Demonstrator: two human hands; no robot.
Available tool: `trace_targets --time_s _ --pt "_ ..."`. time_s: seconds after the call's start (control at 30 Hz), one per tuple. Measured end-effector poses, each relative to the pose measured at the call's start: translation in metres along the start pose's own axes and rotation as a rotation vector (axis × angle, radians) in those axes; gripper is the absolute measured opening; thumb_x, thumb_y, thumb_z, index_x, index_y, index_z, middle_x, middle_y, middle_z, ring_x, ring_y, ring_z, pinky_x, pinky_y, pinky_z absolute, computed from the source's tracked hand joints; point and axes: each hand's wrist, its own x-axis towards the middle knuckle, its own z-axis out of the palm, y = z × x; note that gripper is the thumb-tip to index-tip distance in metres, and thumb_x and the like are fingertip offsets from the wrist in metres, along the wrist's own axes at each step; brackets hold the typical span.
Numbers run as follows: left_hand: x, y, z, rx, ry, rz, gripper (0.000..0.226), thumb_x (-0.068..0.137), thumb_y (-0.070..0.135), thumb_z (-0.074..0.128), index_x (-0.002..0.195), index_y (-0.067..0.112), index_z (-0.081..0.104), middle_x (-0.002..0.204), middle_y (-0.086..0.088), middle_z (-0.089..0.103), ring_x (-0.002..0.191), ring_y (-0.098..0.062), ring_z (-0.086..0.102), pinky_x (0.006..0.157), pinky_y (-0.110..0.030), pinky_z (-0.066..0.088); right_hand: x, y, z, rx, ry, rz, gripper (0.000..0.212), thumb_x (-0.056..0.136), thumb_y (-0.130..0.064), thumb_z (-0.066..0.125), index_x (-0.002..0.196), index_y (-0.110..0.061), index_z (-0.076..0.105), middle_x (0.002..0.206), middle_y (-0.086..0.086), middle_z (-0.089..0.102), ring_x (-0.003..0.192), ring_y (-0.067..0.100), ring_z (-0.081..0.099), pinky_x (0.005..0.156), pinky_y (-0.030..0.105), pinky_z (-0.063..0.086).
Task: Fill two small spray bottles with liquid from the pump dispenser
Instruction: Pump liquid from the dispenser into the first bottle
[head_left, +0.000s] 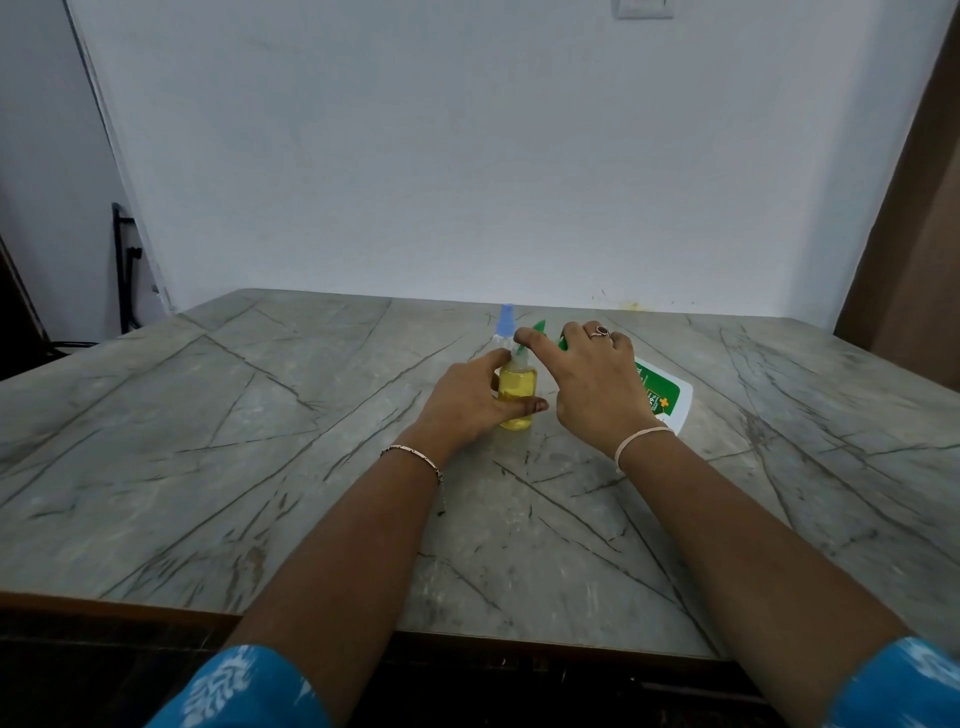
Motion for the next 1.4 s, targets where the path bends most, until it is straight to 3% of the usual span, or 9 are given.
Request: trace_targets --time_s 0.33,0.7,1.0,1.4 --pt "0.0019 -0.0021 0.0020 0.006 -0.001 -0.013 0.085 0.075 0.056 0.070 0.142 0.014 0.038 0.133 -0.010 0.056 0.111 -0.024 0.058 0.089 -0.028 0.044 0.0020 -0.0052 -0.0017 0.001 0.020 0.016 0.074 0.081 -0.023 0.069 0.139 -0.033 0.024 0.121 0.012 0.051 0.115 0.032 0.049 0.098 0.047 0.040" --pt "0.0004 -0.0015 0.0008 -0.012 0.012 0.003 0.078 0.075 0.055 0.071 0.137 0.015 0.044 0.126 -0.008 0.060 0.107 -0.022 0.059 0.087 -0.028 0.044 -0.0007 0.0012 0.0012 -0.011 -0.001 -0.014 0.082 0.082 -0.019 0.064 0.143 -0.038 0.012 0.123 0.012 0.050 0.117 0.032 0.047 0.100 0.047 0.039" --pt "-0.0002 -0.0006 0.0007 0.003 0.013 -0.005 0.084 0.076 0.055 0.070 0.143 0.015 0.038 0.133 -0.010 0.057 0.113 -0.024 0.057 0.089 -0.027 0.042 0.0019 -0.0046 -0.0017 0.005 0.032 0.012 0.073 0.081 -0.023 0.068 0.140 -0.033 0.027 0.122 0.012 0.051 0.116 0.033 0.049 0.097 0.047 0.040" --pt "0.0011 -0.0010 0.0006 0.009 0.001 -0.008 0.082 0.076 0.056 0.069 0.141 0.016 0.039 0.131 -0.009 0.058 0.112 -0.024 0.058 0.091 -0.029 0.044 -0.0013 0.0005 0.0010 -0.003 0.020 -0.012 0.080 0.080 -0.018 0.065 0.142 -0.037 0.018 0.121 0.012 0.051 0.115 0.032 0.048 0.097 0.048 0.039"
